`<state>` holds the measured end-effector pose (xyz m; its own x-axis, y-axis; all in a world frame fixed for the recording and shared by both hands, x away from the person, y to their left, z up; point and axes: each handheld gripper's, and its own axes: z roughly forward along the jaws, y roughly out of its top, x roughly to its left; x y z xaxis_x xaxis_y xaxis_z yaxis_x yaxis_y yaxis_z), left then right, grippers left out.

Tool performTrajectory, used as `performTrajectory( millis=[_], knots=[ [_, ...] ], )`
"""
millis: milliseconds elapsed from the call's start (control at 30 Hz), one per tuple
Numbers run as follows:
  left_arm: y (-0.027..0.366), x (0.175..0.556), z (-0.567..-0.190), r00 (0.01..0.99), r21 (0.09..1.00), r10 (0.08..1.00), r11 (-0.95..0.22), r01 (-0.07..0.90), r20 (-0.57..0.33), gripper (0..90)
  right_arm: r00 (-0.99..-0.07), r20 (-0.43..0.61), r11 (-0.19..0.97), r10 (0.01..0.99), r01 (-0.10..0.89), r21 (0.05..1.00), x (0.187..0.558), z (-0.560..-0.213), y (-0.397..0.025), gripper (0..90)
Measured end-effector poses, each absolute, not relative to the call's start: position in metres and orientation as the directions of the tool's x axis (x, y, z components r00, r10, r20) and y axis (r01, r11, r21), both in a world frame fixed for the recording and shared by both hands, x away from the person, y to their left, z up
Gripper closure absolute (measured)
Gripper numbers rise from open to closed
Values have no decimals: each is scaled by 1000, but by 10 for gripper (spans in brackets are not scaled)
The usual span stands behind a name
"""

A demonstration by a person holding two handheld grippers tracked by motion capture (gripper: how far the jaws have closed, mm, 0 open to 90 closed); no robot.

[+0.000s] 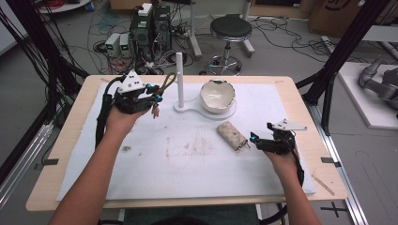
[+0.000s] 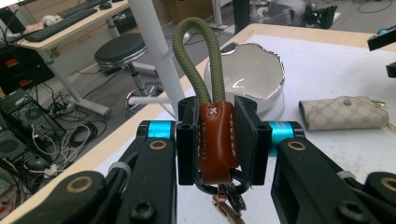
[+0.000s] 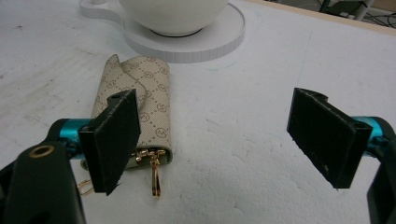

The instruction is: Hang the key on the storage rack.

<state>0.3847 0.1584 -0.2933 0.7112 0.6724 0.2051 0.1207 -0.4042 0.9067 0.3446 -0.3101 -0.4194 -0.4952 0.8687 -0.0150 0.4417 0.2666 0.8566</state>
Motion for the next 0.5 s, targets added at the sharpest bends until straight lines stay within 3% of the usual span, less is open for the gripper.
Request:
performTrajectory(
  millis=[500],
  knots=[
    [139, 406, -293, 699, 896, 684, -420, 145, 207, 714, -492, -10, 262, 870, 445, 856, 346, -421, -313, 176]
  ],
)
